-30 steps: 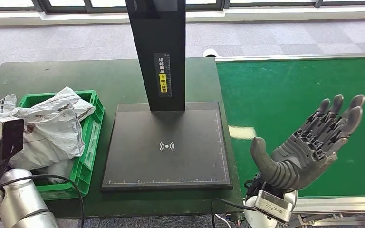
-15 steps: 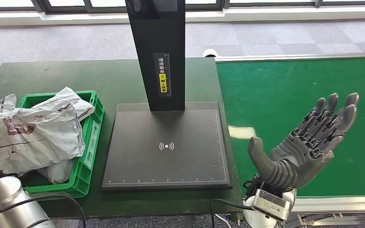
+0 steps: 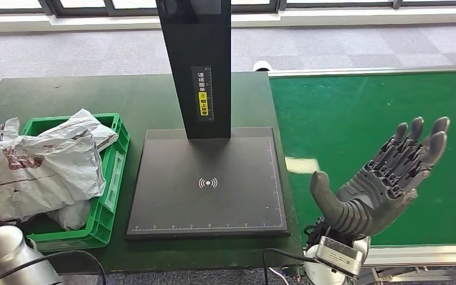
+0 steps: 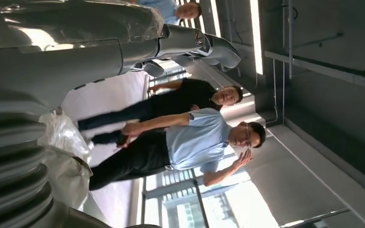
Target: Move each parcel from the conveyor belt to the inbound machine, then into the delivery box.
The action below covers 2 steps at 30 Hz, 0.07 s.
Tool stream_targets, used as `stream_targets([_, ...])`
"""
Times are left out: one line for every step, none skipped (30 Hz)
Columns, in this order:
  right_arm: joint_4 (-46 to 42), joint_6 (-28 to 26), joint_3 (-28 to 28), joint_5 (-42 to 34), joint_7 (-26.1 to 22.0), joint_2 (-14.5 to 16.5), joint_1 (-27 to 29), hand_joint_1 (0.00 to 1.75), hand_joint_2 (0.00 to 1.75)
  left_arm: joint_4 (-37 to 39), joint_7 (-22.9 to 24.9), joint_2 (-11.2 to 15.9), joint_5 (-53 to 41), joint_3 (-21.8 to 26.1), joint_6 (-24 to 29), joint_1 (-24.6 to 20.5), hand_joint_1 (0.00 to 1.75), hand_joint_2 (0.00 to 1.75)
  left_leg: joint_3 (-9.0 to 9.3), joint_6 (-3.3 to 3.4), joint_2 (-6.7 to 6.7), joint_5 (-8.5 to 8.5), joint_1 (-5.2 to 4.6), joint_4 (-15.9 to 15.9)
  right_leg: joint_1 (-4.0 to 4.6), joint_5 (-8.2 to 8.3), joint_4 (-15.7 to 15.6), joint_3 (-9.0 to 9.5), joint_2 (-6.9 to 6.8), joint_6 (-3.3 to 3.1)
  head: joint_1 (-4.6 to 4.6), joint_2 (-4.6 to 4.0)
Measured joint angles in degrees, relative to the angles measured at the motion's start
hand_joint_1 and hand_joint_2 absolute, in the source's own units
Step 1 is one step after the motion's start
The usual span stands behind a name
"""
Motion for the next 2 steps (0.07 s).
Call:
stream_targets([0.3, 0.0, 0.2, 0.5, 0.0, 0.0, -0.1, 0.00, 1.75, -1.6, 0.0, -0.1, 2.7, -2.3, 0.0, 1.5, 0.00, 1.75, -0.01, 0.00, 0.00, -0.01, 0.00, 0.0, 0.00, 0.00, 0.0, 0.00, 0.00, 0.00, 0.00, 0.00])
stream_targets([0.5, 0.0, 0.2, 0.8, 0.0, 0.0, -0.1, 0.00, 1.75, -2.4, 0.0, -0.1, 4.0, -3.5, 0.0, 2.2, 0.00, 1.75, -0.01, 0.00, -0.01, -0.01, 0.00, 0.0, 0.00, -0.01, 0.0, 0.00, -0.01, 0.00, 0.01, 0.00])
